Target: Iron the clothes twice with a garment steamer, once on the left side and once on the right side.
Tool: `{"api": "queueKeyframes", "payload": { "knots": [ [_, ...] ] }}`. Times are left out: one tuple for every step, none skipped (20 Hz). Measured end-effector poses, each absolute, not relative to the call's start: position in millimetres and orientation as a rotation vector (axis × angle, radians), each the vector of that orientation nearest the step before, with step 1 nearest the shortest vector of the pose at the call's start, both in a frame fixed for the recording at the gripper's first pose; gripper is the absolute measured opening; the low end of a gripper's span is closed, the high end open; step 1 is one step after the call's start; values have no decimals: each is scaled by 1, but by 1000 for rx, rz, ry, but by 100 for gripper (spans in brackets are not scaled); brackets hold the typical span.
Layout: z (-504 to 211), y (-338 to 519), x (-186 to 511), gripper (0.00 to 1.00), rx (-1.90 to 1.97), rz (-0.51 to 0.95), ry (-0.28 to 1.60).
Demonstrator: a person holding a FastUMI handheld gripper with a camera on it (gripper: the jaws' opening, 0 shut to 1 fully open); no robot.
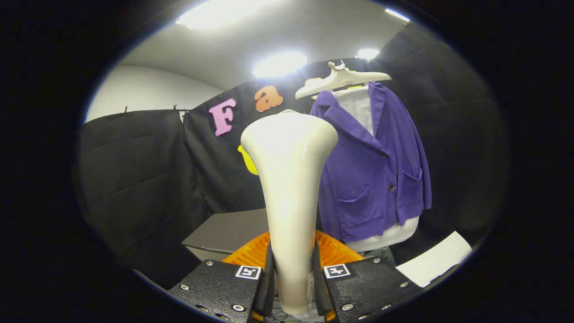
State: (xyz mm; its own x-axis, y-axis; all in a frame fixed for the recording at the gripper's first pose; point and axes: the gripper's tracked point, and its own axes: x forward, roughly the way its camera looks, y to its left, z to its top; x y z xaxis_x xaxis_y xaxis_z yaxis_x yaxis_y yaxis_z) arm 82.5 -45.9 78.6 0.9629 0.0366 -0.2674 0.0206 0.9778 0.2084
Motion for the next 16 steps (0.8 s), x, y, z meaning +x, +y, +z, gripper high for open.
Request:
{"api": "queueKeyframes", "payload": {
  "knots": [
    [88,-54,93,36,207,5,261],
    [97,-60,104,36,207,1,245],
    [105,-68,115,36,204,-6,230],
    [113,-77,125,36,202,-12,216],
    [119,-84,137,36,203,-16,201],
    [123,-90,148,36,204,-15,191],
    [127,-95,160,36,209,-16,185],
    [127,-103,174,36,216,-22,181],
    [127,-110,187,36,222,-29,180],
    [126,-118,201,36,231,-39,177],
    [125,-125,215,36,239,-52,173],
    [125,-133,229,36,244,-67,172],
    [124,-141,240,36,249,-81,172],
    [120,-147,250,36,253,-96,173],
    [118,-156,260,36,246,-119,166],
    [117,-167,271,36,222,-157,157]
  ]
}}
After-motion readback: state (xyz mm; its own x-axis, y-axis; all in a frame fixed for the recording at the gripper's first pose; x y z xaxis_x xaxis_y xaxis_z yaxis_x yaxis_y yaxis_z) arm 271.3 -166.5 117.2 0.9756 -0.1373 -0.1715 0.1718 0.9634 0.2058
